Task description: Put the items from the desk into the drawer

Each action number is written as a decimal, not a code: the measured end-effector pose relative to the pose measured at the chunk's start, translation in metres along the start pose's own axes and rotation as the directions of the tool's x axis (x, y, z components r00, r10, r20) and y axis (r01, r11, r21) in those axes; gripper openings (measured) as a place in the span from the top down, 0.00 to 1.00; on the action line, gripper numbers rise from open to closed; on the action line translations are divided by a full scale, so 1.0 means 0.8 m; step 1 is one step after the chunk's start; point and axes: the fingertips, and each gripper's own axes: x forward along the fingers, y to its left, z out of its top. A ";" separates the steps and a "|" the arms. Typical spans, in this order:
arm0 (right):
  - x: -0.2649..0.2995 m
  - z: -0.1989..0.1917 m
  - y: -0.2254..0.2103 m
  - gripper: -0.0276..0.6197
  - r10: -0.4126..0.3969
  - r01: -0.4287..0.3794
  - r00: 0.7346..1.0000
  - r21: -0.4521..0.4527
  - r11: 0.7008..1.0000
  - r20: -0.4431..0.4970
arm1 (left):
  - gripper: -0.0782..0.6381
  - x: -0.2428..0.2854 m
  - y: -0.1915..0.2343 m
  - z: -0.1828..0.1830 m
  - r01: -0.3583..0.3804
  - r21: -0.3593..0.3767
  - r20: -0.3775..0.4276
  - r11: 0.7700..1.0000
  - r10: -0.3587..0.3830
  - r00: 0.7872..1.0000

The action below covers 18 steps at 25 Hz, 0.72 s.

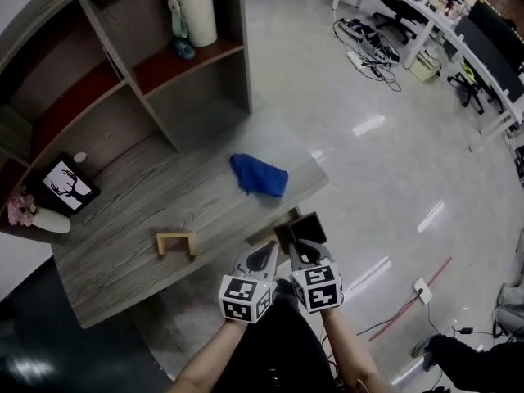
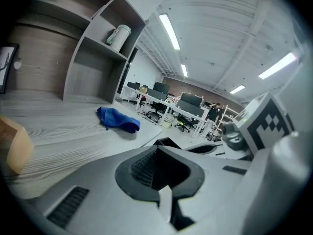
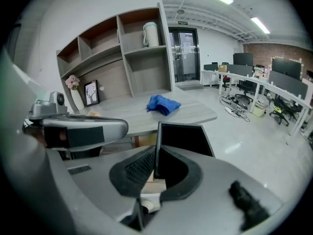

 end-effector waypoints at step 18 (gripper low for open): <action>0.074 -0.070 -0.016 0.90 -0.038 0.040 0.998 -0.021 0.999 0.057 | 0.88 0.036 0.035 -0.095 -0.008 -0.023 -0.022 1.000 0.007 1.000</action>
